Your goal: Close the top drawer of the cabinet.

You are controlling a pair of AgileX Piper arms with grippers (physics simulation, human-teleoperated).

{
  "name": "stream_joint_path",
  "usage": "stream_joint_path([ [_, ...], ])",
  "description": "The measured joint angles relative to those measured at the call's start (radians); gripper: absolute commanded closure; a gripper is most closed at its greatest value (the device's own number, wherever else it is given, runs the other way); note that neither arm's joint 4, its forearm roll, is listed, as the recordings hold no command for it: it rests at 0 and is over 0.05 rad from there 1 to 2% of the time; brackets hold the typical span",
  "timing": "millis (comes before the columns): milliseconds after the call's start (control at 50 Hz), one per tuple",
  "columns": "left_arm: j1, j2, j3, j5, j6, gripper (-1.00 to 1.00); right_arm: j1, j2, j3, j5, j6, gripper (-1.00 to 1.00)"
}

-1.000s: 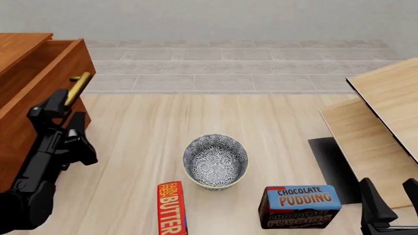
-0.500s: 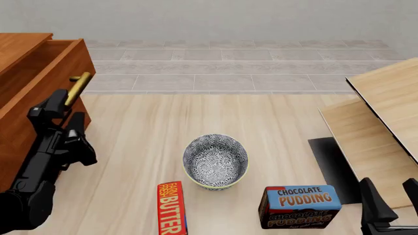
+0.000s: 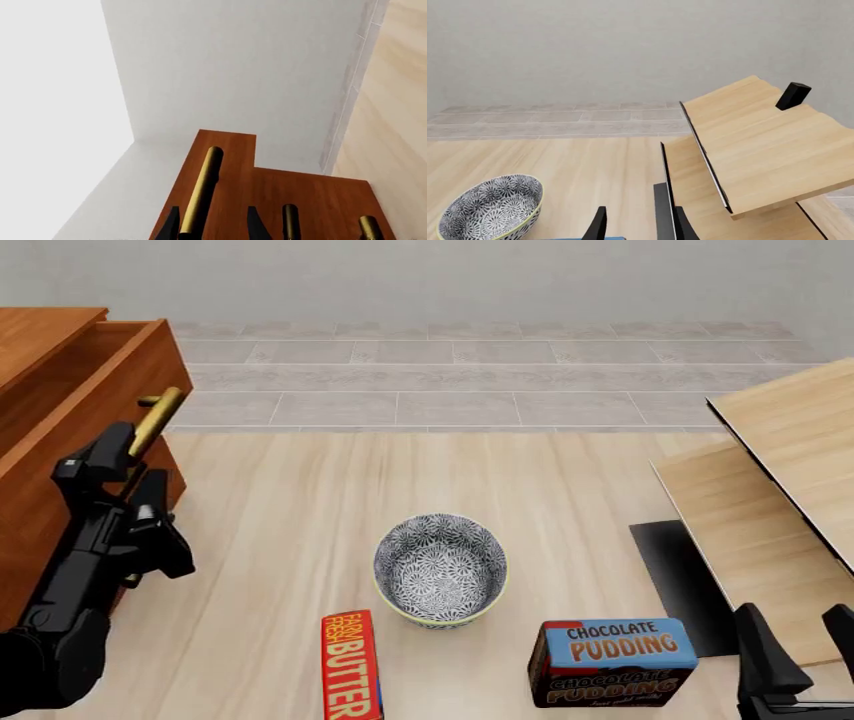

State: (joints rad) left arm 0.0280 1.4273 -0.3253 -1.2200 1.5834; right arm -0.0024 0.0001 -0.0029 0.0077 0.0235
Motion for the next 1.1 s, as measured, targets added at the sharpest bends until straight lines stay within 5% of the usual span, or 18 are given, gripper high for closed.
stream_joint_path([
  [1100,0.031,-0.001,0.004,0.000,0.001,-1.00,0.011,0.000,-0.001,0.000,-0.007,-1.00],
])
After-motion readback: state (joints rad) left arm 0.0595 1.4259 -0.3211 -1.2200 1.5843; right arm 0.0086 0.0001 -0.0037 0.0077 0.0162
